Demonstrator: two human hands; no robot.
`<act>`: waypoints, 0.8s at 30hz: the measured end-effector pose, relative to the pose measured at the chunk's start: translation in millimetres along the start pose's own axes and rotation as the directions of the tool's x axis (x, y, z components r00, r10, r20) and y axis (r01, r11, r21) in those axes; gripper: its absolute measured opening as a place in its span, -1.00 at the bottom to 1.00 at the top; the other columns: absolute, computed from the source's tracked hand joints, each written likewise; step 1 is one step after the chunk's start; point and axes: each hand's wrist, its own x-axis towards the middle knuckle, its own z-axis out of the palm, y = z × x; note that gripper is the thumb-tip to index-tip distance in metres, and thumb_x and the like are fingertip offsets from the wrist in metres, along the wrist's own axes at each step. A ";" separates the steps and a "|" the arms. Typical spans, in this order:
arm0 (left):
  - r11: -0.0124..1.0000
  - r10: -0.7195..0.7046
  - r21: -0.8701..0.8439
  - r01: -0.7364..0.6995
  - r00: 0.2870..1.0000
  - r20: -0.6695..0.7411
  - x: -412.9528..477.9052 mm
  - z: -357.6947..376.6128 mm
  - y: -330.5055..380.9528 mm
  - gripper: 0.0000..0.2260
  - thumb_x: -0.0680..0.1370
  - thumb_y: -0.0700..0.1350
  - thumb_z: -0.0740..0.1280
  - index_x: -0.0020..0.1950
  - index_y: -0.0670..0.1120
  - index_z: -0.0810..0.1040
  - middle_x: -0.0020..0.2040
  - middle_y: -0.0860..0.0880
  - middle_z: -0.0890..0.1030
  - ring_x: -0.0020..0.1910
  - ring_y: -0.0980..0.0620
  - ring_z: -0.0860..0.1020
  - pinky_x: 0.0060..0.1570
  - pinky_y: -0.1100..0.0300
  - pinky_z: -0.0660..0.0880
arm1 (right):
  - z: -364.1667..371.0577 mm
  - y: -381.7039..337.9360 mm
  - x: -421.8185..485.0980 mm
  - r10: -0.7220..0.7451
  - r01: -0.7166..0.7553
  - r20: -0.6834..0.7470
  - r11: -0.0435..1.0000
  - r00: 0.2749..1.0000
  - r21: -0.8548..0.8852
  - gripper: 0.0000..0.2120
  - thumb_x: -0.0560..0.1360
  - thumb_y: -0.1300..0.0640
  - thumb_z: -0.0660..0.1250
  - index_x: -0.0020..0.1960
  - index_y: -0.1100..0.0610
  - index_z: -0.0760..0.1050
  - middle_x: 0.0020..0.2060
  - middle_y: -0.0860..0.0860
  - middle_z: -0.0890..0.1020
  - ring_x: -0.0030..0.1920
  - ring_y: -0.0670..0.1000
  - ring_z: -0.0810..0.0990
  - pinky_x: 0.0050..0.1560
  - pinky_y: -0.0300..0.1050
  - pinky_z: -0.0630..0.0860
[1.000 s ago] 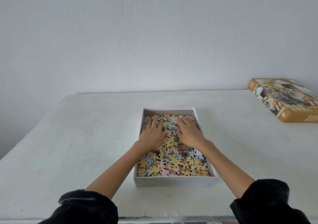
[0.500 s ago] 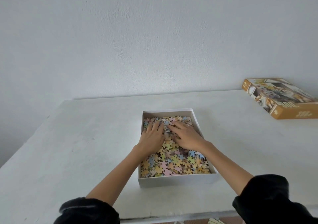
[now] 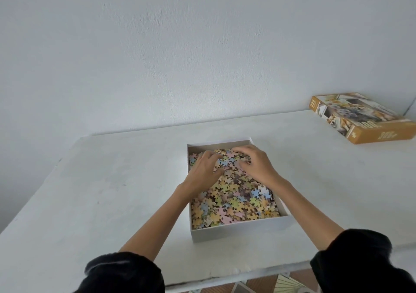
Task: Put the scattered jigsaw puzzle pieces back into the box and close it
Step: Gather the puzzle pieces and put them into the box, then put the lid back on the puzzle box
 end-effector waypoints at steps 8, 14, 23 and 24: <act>0.994 0.083 -0.070 -0.079 0.995 0.056 39.8 -11.8 29.9 -0.68 0.56 -0.12 0.23 0.30 -0.14 0.40 0.29 -0.14 0.41 0.27 -0.05 0.40 0.16 0.26 0.27 | -46.0 17.9 4.0 0.095 -0.088 -0.139 0.995 0.986 0.056 -0.65 0.48 0.25 0.28 0.26 0.13 0.47 0.17 0.13 0.51 0.17 0.08 0.49 0.09 -0.14 0.44; 0.986 0.147 -0.091 -0.139 0.985 0.088 94.8 -4.7 76.1 -0.70 0.57 -0.14 0.23 0.30 -0.15 0.42 0.27 -0.17 0.44 0.25 -0.08 0.41 0.12 0.26 0.26 | -99.0 58.1 5.8 0.197 -0.185 -0.279 0.980 0.940 0.067 -0.67 0.48 0.26 0.28 0.23 0.13 0.50 0.18 0.11 0.52 0.14 0.07 0.50 0.06 -0.18 0.41; 0.965 0.246 -0.125 -0.231 0.961 0.123 188.7 37.2 177.0 -0.70 0.57 -0.15 0.23 0.30 -0.15 0.42 0.27 -0.18 0.43 0.26 -0.09 0.41 0.21 0.20 0.28 | -197.2 148.2 13.6 0.239 -0.245 -0.404 0.969 0.883 0.038 -0.68 0.45 0.27 0.30 0.19 0.13 0.53 0.16 0.13 0.56 0.15 0.10 0.50 0.06 -0.19 0.36; 0.964 0.252 -0.122 -0.237 0.960 0.125 200.2 42.9 188.4 -0.70 0.58 -0.17 0.21 0.31 -0.15 0.41 0.27 -0.18 0.43 0.27 -0.10 0.40 0.21 0.20 0.28 | -209.4 157.8 15.3 0.227 -0.234 -0.413 0.972 0.882 0.036 -0.68 0.45 0.28 0.29 0.18 0.14 0.53 0.15 0.12 0.57 0.16 0.10 0.51 0.10 -0.15 0.37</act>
